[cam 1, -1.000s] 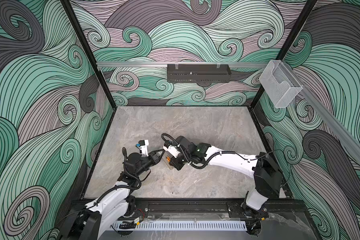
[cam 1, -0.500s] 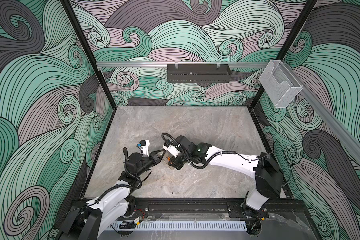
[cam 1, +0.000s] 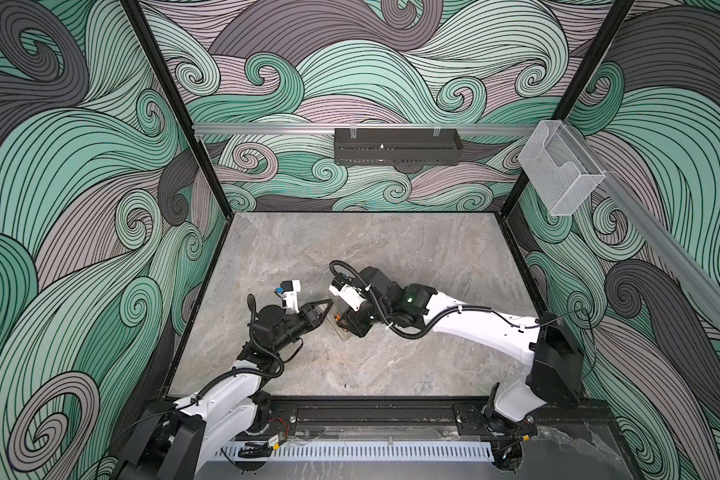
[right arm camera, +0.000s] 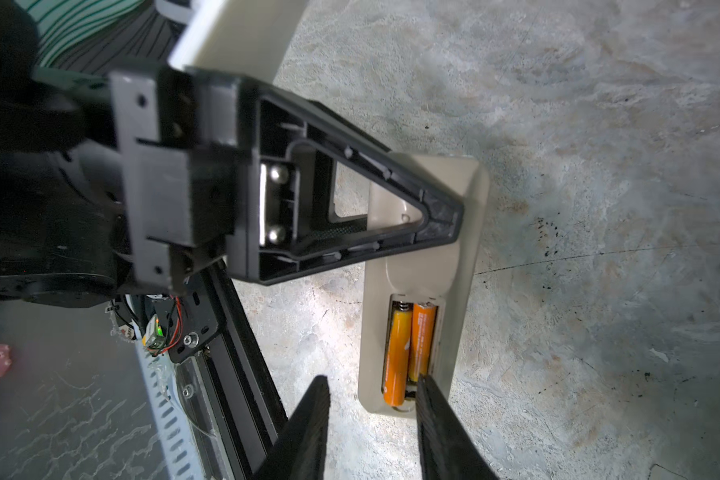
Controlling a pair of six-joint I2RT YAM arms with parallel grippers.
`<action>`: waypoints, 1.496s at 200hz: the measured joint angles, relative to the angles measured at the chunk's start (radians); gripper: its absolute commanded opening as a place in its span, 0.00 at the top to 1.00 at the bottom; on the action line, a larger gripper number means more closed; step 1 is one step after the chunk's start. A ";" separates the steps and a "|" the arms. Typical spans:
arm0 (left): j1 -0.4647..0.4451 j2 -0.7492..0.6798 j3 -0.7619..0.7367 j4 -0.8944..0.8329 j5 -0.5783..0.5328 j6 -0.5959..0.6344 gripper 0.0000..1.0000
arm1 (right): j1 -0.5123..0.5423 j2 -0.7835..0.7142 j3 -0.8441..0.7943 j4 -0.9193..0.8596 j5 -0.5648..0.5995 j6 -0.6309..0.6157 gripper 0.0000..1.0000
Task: Load the batteries into the remote control
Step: 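Press the battery down into the slot and open the right gripper, then lift the right gripper away from the remote's compartment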
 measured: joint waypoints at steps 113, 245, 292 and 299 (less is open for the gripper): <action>0.000 -0.011 0.042 -0.063 0.167 -0.018 1.00 | 0.030 -0.315 -0.209 0.000 -0.016 -0.338 0.38; 0.000 0.016 0.069 -0.079 0.334 -0.059 1.00 | 0.090 -0.295 -0.225 -0.001 -0.067 -0.520 0.55; -0.015 0.026 0.069 -0.074 0.352 -0.067 1.00 | 0.095 -0.242 -0.222 -0.005 -0.065 -0.544 0.59; -0.019 0.026 0.069 -0.072 0.354 -0.068 1.00 | 0.096 -0.239 -0.222 -0.004 -0.065 -0.545 0.61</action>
